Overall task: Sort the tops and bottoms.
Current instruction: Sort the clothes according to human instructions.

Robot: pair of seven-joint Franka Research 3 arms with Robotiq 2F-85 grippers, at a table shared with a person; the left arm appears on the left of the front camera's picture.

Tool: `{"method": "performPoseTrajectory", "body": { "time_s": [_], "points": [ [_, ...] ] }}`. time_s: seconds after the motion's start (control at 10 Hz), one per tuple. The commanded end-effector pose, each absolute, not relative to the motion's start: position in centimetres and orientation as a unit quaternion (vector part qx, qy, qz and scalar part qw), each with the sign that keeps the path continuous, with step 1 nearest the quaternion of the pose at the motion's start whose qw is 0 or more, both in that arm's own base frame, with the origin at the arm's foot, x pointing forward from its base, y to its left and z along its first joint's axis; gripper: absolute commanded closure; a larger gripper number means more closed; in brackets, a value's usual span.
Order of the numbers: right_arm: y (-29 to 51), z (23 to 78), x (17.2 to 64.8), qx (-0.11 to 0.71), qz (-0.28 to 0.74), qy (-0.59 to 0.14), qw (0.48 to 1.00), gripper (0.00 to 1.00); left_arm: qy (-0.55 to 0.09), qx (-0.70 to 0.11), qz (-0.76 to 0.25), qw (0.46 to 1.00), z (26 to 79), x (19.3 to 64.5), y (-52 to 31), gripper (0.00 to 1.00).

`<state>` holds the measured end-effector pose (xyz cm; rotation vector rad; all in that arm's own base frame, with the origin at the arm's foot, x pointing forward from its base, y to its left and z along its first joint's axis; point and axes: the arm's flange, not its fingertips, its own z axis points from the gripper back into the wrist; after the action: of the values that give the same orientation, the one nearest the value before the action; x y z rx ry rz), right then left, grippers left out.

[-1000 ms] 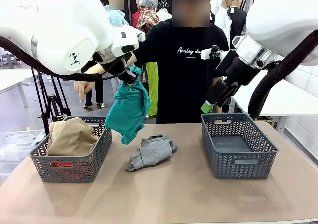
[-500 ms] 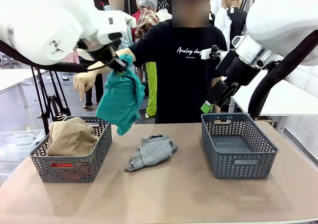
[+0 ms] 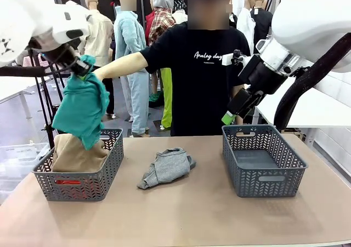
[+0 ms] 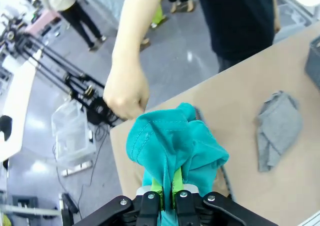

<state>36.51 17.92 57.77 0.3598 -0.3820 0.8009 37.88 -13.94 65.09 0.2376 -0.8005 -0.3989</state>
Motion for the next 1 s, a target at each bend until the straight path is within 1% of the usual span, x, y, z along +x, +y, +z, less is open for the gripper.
{"method": "performPoseTrajectory", "body": {
  "time_s": [0.0,0.1,0.2,0.3,0.4,0.6,0.7,0.8,0.9],
  "points": [
    [17.9,57.8,36.6,0.169,0.387,-0.184,0.888,0.0,-0.386,0.13,-0.15,0.901,62.7,38.2,-13.5,1.0],
    [17.9,57.8,36.6,0.169,0.387,-0.184,0.888,0.0,-0.373,0.115,-0.144,0.909,60.6,39.0,-13.3,1.0],
    [17.9,57.8,36.6,0.169,0.387,-0.184,0.888,0.0,-0.344,0.11,-0.136,0.923,58.6,39.7,-12.8,1.0],
    [17.9,57.8,36.6,0.169,0.387,-0.184,0.888,0.0,-0.325,0.116,-0.117,0.931,57.3,40.0,-12.3,1.0],
    [17.9,57.8,36.6,0.169,0.387,-0.184,0.888,0.0,-0.349,0.116,-0.152,0.918,60.0,39.1,-12.3,1.0],
    [17.9,57.8,36.6,0.169,0.387,-0.184,0.888,0.0,-0.349,0.116,-0.152,0.918,60.0,39.1,-12.3,1.0],
    [17.9,57.8,36.6,0.169,0.387,-0.184,0.888,0.0,-0.334,0.113,-0.144,0.925,58.4,39.6,-12.3,1.0],
    [17.9,57.8,36.6,0.169,0.387,-0.184,0.888,0.0,-0.321,0.111,-0.156,0.928,57.9,40.0,-12.2,1.0],
    [17.9,57.8,36.6,0.169,0.387,-0.184,0.888,0.0,-0.296,0.103,-0.151,0.937,56.6,41.0,-11.7,1.0]
  ]
}}
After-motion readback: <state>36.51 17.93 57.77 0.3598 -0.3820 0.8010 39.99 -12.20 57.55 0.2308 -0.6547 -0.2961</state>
